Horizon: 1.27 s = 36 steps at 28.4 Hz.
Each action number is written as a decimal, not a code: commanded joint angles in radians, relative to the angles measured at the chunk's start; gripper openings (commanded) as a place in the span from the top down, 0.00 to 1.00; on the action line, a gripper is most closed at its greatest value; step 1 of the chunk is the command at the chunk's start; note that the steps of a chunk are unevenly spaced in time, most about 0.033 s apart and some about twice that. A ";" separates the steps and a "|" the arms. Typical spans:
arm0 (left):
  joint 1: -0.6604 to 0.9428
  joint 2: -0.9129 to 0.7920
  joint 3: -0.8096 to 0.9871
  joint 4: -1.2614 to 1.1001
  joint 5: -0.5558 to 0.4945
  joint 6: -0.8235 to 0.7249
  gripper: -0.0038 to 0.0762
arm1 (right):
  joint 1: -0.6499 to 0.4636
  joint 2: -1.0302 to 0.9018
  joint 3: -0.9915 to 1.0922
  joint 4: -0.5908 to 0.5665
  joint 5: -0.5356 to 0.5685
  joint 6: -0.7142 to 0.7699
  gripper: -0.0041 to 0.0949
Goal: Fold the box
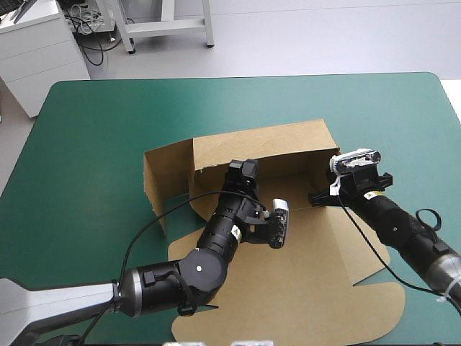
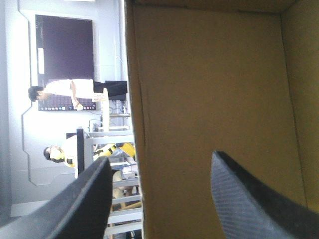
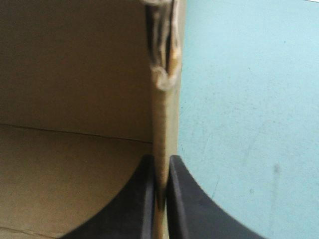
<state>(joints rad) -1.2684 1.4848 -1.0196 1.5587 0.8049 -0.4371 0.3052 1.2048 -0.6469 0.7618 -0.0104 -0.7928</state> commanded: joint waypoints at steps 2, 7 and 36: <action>-0.078 -0.034 -0.029 0.099 0.122 -0.015 0.43 | -0.005 0.058 -0.107 -0.002 -0.076 -0.006 0.98; -0.106 -0.034 -0.041 0.041 0.184 -0.013 0.76 | -0.005 0.095 -0.127 0.000 -0.052 -0.006 0.98; 1.142 -0.034 -0.786 -1.751 0.278 0.644 0.99 | -0.005 0.101 -0.127 -0.002 0.058 -0.006 0.98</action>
<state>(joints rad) -0.2140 1.4827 -1.8269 -0.0749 1.1609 0.2196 0.3042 1.3223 -0.7461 0.7610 0.0354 -0.7931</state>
